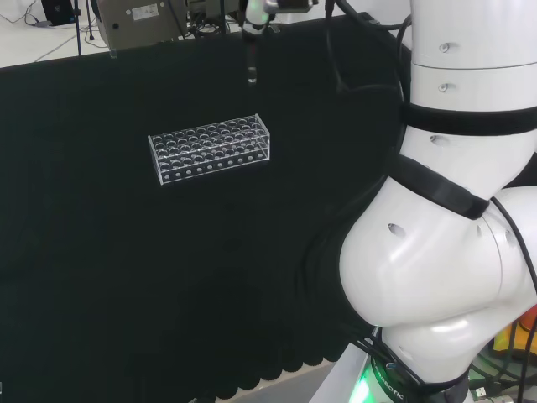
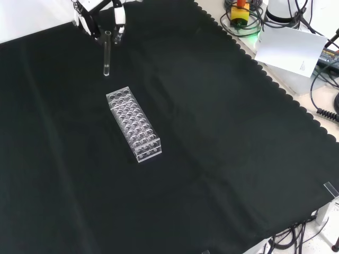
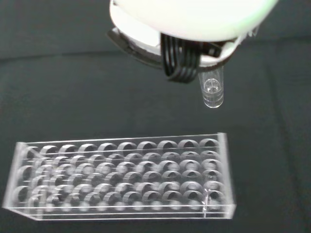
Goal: Shake the test tube.
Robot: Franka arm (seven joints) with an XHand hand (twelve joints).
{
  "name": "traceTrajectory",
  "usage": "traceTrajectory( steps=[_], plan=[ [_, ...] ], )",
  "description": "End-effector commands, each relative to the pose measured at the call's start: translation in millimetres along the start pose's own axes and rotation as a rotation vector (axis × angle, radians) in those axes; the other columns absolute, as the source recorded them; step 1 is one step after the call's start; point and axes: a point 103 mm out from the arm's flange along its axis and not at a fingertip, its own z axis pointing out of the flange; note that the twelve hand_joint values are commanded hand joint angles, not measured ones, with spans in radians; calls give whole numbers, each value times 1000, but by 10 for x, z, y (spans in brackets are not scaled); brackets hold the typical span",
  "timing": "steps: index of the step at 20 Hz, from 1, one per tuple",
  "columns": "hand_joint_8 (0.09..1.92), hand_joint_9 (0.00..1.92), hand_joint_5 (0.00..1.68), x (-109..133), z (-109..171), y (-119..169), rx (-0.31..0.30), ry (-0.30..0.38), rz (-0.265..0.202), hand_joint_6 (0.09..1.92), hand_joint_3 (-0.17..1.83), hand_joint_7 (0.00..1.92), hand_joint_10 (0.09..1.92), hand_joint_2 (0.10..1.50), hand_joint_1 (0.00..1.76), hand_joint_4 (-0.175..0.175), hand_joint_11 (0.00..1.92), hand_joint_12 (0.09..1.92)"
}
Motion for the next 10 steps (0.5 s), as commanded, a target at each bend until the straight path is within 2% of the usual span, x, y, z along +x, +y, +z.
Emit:
traceTrajectory(
  steps=[1, 5, 10],
  plan=[
    [716, 1502, 1335, 455, 3, 71, 11, 59, -111, 529, 698, 1413, 87, 584, 1434, -175, 898, 1183],
    [715, 1502, 1335, 562, 2, 86, 14, 33, -132, 529, 698, 1414, 87, 584, 1434, -175, 898, 1183],
    [715, 1502, 1335, 358, 20, 115, 27, -11, -78, 529, 698, 1414, 87, 584, 1434, -175, 898, 1183]
  ],
)
